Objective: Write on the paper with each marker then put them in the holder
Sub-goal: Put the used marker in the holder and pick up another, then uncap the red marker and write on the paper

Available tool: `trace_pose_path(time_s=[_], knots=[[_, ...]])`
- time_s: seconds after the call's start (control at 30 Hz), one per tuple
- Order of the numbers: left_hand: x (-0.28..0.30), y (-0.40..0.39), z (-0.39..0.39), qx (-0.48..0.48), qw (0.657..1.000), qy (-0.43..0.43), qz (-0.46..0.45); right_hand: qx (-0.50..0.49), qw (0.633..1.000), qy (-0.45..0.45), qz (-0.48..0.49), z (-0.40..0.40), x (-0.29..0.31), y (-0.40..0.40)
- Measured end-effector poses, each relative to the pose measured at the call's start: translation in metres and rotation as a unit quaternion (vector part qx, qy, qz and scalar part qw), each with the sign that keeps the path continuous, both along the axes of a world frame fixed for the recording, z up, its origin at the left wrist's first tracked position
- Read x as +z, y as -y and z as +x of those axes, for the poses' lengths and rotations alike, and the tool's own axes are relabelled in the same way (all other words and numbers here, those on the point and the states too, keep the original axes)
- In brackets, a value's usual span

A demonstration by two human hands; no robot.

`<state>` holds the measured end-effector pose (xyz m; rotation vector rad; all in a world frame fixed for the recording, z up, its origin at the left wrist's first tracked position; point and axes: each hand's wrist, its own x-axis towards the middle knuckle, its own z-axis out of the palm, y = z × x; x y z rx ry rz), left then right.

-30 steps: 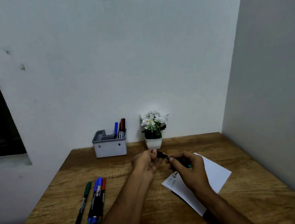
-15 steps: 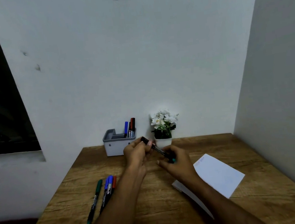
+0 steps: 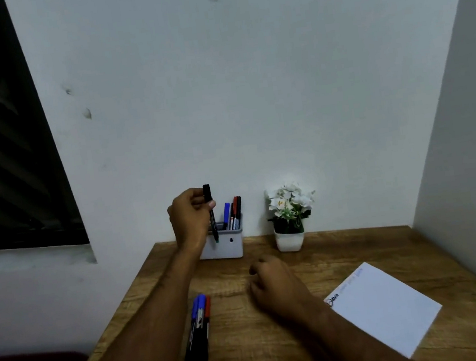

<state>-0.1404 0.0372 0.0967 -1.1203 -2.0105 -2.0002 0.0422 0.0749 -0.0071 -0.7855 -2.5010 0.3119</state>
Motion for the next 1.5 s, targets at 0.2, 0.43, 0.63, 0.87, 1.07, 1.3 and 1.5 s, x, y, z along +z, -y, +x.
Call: trace_pose_path(time_s=[0.2,0.43,0.63,0.87,1.07,1.3,1.5], knots=[[0.005,-0.023,-0.021,0.009,1.0,-0.017,0.013,0.014,1.0,0.021,0.016,-0.02,-0.012,-0.009],[-0.02,-0.043,-0.026,-0.014,0.996,-0.022,-0.084,0.006,0.997,0.034,0.064,-0.03,-0.019,-0.02],[-0.048,-0.041,-0.023,-0.018,0.988,-0.034,-0.146,0.007,0.996,0.029,0.086,-0.032,-0.022,-0.021],[-0.044,-0.03,-0.015,0.012,0.993,-0.029,-0.11,0.007,0.998,0.044,0.051,-0.027,-0.012,-0.014],[-0.047,-0.005,-0.004,0.021,0.995,-0.04,-0.094,0.022,0.999,0.03,0.025,-0.023,-0.001,0.006],[-0.065,0.032,0.001,0.012,0.943,-0.066,-0.327,0.016,0.999,0.001,-0.045,-0.026,0.011,0.043],[-0.074,0.054,0.007,-0.007,0.894,-0.104,-0.436,0.033,0.996,0.015,-0.081,-0.027,0.019,0.078]])
